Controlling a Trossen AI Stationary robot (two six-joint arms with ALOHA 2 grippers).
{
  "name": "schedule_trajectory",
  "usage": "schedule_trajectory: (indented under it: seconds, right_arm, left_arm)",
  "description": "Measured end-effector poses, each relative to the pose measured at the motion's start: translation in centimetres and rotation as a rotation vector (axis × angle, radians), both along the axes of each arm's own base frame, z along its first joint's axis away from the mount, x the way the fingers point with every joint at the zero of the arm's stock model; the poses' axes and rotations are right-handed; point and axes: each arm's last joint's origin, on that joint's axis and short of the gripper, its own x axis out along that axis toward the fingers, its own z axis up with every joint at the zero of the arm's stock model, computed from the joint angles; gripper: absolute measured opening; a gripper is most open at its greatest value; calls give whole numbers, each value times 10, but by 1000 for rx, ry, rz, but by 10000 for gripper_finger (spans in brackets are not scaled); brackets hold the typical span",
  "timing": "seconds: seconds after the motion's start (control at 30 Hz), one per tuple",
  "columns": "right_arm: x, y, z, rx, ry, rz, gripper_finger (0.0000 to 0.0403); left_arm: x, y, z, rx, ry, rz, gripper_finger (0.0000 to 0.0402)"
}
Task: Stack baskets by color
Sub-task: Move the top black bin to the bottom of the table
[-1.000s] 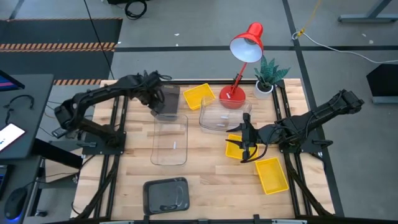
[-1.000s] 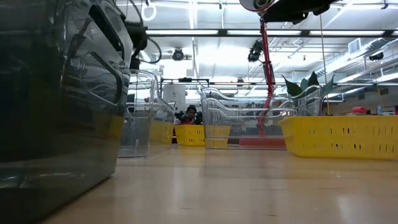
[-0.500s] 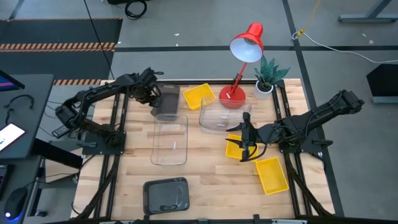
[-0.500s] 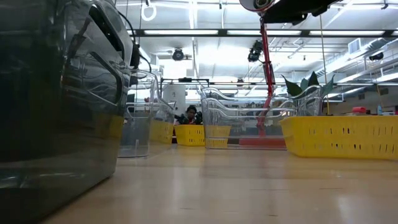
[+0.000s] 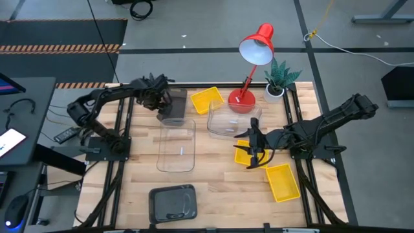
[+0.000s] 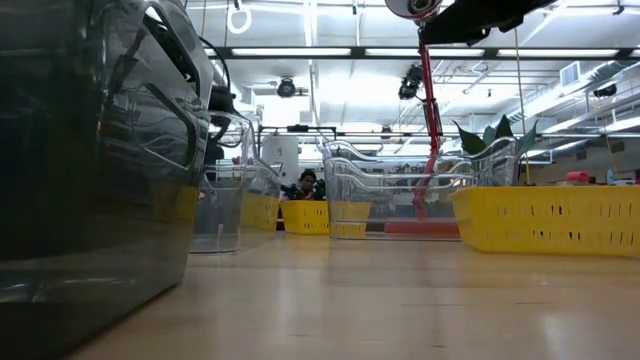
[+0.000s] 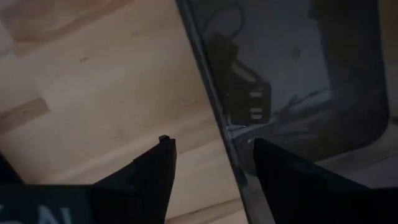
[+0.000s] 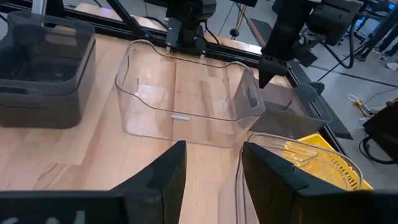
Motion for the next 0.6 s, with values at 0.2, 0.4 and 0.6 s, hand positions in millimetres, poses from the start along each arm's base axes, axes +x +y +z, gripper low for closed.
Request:
schedule_trajectory:
  seconds: [0.2, 0.4, 0.6]
  right_arm:
    - [0, 0, 0, 0, 0, 0, 162]
    - [0, 0, 0, -1, -2, 0, 162]
    - [0, 0, 0, -4, -1, 2, 162]
  left_arm:
    - [3, 2, -13, -34, 45, -53, 168]
    - [4, 4, -17, -35, 49, -60, 107]
    - [4, 4, -16, -28, 51, -81, 36]
